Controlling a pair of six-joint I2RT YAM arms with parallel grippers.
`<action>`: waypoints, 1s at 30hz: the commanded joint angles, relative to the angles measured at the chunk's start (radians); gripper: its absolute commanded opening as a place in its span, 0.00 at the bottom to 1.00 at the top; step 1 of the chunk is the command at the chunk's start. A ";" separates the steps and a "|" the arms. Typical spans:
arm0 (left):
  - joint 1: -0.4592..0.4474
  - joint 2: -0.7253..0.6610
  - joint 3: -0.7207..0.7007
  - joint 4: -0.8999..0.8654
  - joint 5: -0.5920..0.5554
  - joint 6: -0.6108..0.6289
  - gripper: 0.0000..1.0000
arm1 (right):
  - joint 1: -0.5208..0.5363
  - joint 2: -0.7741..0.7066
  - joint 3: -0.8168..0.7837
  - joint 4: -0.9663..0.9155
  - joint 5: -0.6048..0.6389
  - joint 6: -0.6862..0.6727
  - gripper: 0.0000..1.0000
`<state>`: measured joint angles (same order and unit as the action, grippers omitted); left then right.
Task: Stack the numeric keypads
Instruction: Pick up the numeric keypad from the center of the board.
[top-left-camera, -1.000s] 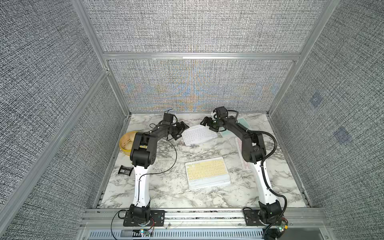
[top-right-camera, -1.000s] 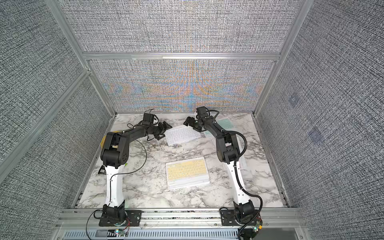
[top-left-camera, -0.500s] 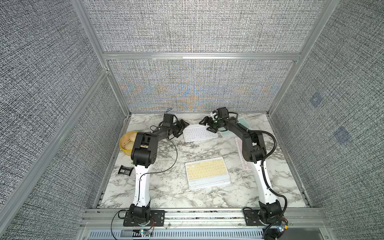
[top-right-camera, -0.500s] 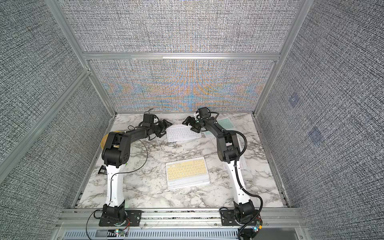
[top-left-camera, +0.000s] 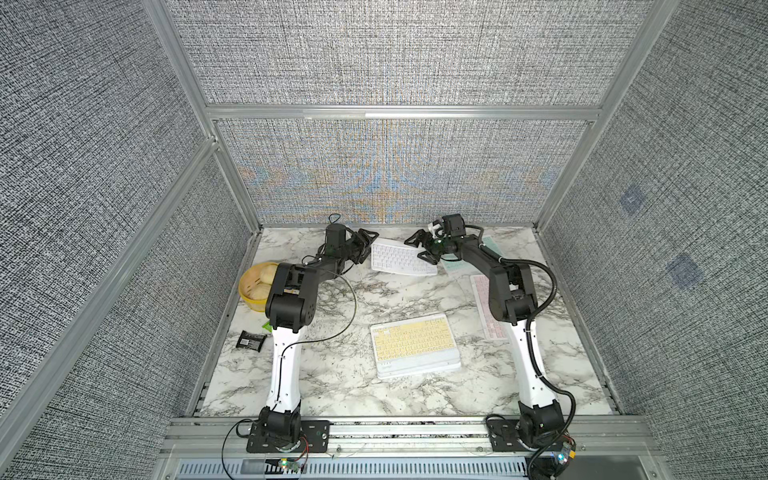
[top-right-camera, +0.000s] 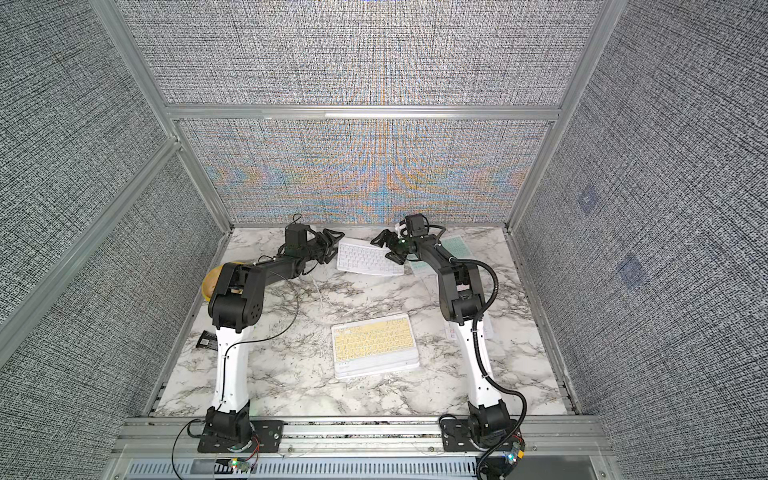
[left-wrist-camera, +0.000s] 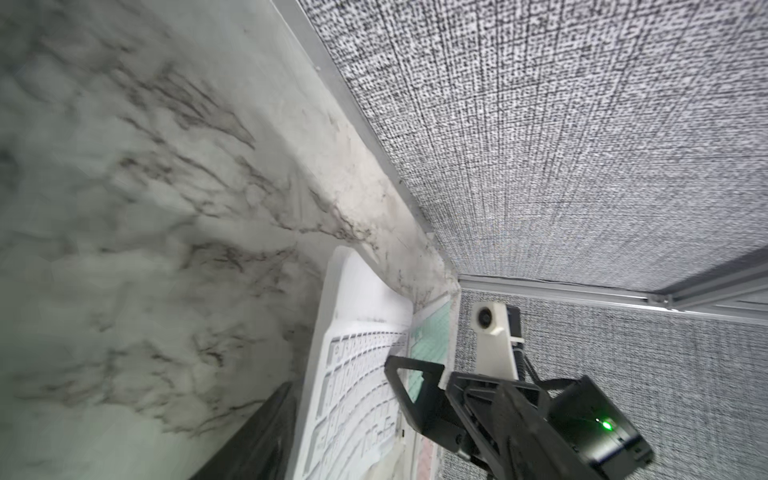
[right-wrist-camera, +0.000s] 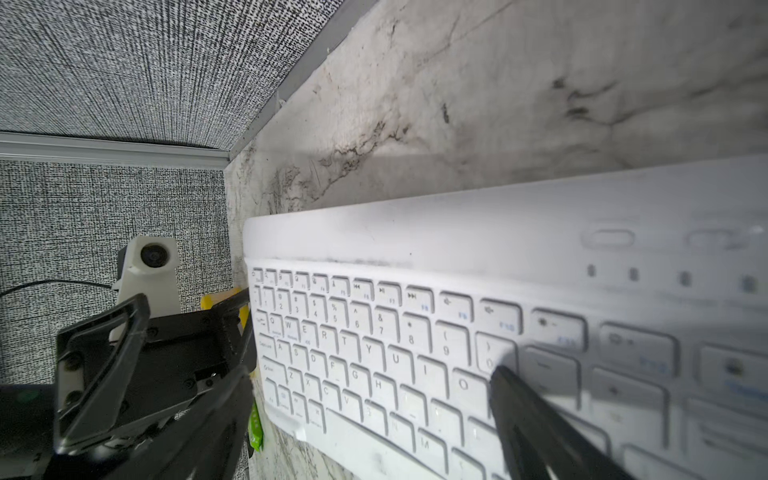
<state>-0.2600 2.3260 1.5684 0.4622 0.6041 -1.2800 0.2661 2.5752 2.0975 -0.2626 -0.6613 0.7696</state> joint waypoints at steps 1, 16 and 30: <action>-0.027 -0.004 0.021 0.251 0.321 -0.098 0.75 | 0.019 0.050 -0.042 -0.300 -0.050 0.072 0.93; -0.011 -0.005 0.015 0.219 0.286 -0.115 0.69 | 0.010 0.023 -0.073 -0.262 -0.038 0.094 0.93; 0.004 -0.082 -0.042 -0.046 0.267 0.042 0.12 | -0.011 -0.058 -0.054 -0.095 -0.082 0.143 0.93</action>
<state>-0.2592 2.3417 1.5223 0.3569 0.8318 -1.2793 0.2569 2.5191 2.0480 -0.2344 -0.7731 0.8845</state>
